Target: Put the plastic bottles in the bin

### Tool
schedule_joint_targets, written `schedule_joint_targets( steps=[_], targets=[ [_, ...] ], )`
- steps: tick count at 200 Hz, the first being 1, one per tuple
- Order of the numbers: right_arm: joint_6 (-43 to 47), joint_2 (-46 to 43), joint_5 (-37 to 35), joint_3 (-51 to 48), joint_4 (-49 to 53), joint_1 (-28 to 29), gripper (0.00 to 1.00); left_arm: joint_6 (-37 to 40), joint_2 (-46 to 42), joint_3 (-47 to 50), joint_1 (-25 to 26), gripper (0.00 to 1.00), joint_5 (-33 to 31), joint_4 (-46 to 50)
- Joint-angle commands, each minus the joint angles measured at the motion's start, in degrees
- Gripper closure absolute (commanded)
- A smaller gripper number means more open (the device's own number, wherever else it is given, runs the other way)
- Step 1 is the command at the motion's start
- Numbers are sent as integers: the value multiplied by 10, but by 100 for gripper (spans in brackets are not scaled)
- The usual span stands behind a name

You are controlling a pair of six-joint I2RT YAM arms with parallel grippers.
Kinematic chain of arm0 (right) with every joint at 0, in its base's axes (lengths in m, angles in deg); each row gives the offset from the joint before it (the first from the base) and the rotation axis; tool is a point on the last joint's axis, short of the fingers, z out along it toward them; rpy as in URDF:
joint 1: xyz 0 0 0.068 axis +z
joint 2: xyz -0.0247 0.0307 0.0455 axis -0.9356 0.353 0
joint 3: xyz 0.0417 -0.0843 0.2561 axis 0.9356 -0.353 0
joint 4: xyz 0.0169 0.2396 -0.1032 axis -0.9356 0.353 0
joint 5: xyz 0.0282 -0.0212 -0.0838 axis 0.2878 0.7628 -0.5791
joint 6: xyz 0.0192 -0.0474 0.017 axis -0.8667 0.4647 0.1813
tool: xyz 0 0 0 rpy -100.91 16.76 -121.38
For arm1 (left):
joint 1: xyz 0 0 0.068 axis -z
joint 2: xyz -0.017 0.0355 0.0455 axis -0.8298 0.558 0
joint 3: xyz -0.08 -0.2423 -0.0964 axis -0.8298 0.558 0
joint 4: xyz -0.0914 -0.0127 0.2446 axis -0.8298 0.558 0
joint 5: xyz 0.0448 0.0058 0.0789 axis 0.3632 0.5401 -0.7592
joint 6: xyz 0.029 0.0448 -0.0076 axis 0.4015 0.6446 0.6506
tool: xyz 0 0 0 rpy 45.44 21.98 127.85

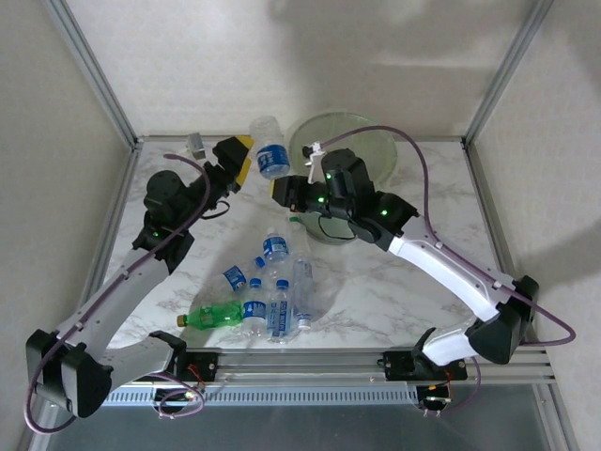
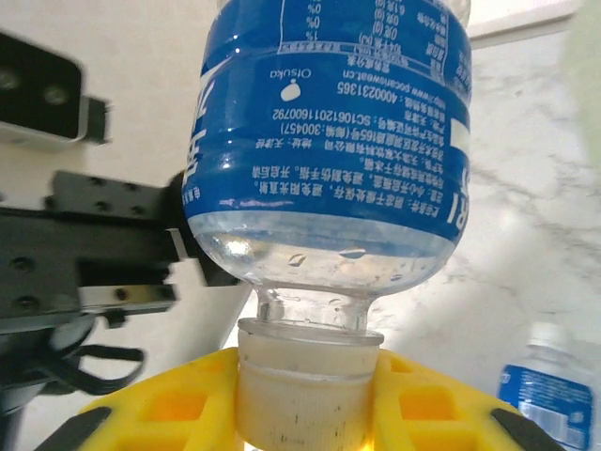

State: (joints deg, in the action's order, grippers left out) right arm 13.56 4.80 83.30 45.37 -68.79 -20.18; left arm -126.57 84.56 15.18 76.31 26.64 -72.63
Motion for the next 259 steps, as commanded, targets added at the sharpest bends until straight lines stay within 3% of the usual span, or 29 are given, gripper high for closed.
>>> schedule_joint_targets(
  steps=[1,50,95,154,172,194,210,259],
  targets=[
    [19,-35,-50,28,46,-23,81,67,-28,-33,2,0,-53,81],
    [30,-61,-75,27,118,-90,80,78,-45,-28,-4,0,-116,139],
    [35,-48,-60,30,153,-143,80,69,-42,-17,-17,0,-95,143],
    [45,-8,-47,58,157,-150,75,95,-44,-15,-22,0,-100,193],
    [48,-1,-53,68,161,-150,67,99,-46,-11,-24,0,-107,210],
    [50,0,-55,77,160,-150,45,107,-44,-12,-25,1,-121,245],
    [51,-12,-47,73,148,-149,34,124,-41,-17,-26,1,-126,273],
    [74,-43,-32,53,126,-114,26,169,-49,-24,-25,6,-146,367]
  ],
)
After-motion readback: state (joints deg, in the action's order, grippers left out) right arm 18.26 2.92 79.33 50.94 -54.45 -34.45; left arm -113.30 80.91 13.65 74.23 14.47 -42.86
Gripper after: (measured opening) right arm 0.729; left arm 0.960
